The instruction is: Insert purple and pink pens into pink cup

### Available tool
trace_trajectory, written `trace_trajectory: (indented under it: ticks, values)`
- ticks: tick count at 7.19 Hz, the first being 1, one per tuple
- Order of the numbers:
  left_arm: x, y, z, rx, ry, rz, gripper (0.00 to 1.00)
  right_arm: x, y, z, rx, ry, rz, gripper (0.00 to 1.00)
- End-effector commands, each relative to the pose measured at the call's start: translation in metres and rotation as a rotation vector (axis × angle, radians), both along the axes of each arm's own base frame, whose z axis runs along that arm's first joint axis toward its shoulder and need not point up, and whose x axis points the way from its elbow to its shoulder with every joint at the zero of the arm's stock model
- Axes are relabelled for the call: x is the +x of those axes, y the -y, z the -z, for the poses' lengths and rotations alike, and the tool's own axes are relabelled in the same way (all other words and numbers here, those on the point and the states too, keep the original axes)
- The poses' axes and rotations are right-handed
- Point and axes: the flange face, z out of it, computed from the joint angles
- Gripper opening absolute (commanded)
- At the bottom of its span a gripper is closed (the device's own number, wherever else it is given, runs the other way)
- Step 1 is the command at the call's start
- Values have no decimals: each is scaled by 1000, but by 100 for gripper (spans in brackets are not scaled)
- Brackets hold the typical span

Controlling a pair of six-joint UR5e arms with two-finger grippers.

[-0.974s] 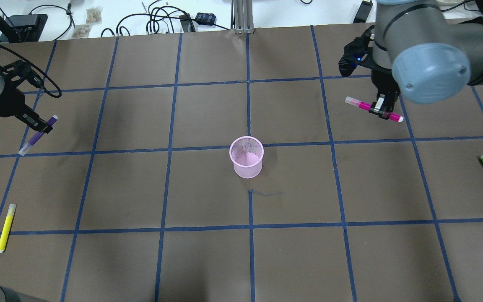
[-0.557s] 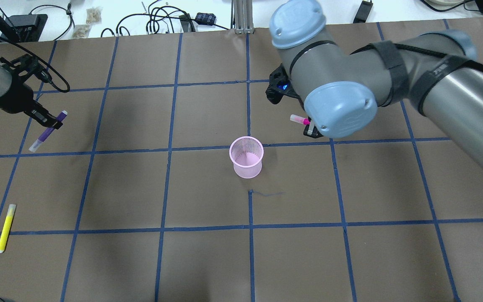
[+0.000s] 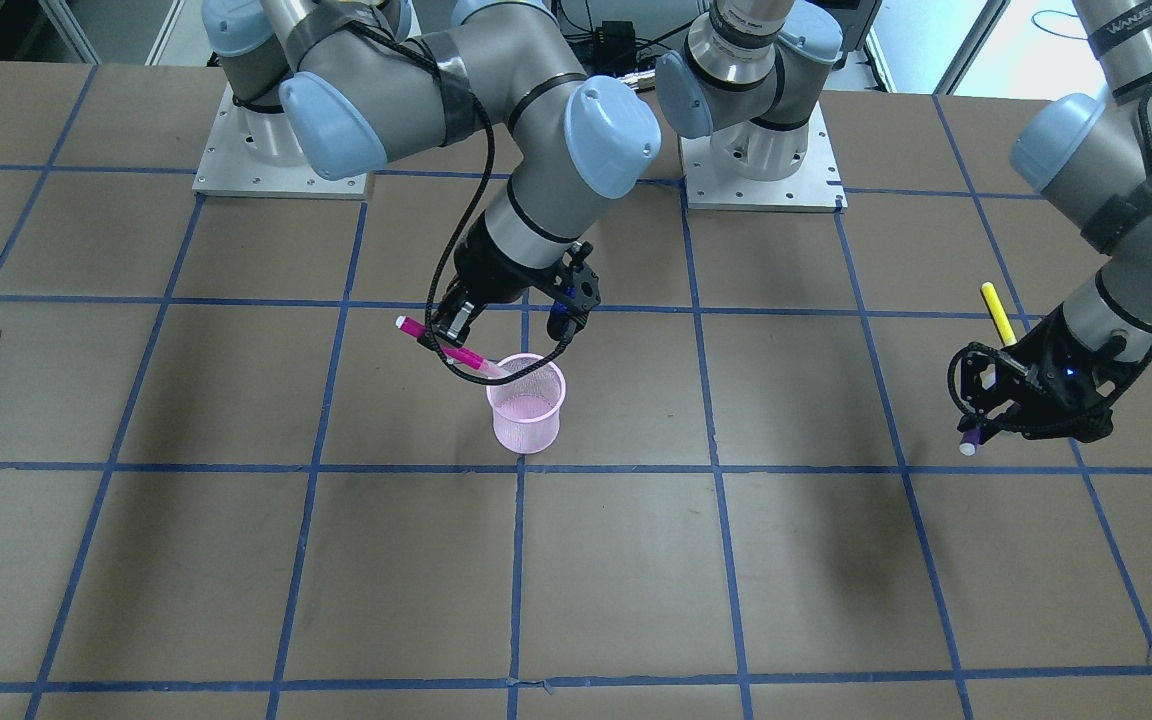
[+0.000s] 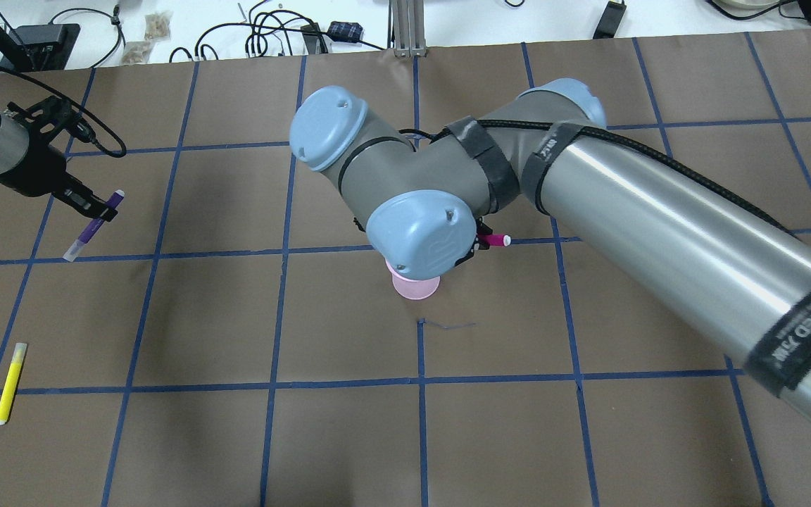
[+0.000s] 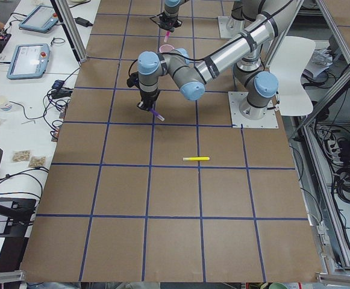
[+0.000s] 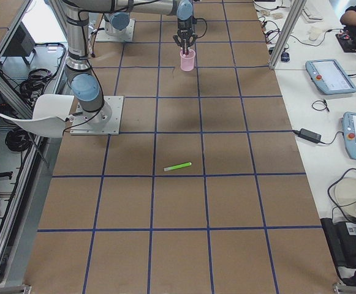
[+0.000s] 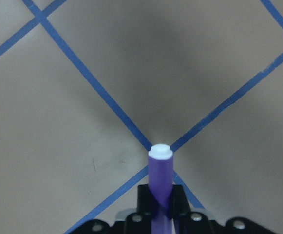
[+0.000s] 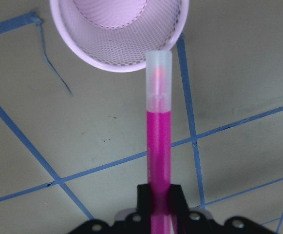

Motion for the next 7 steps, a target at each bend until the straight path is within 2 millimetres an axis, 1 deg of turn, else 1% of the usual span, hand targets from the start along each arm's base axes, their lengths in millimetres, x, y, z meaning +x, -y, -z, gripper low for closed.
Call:
trace_trajectory:
  ticks: [1, 3, 4, 5, 6, 7]
  values:
    - [-22, 3, -3, -6, -16, -3, 0, 24, 2, 17, 41, -37, -31, 0]
    - [-25, 4, -1, -4, -24, -10, 0, 27, 4, 28, 58, -44, -33, 0]
    - [-26, 5, -1, -5, -25, -7, 0, 29, 5, 39, 76, -49, -32, 0]
    - [-29, 5, -2, -9, -29, -10, 0, 34, 5, 42, 80, -44, -36, 6]
    - [-37, 6, -7, -23, -56, -25, 0, 36, 9, 44, 82, -45, -36, 18]
    - [-39, 6, -9, -27, -55, -24, 0, 41, 11, 44, 80, -42, -40, 19]
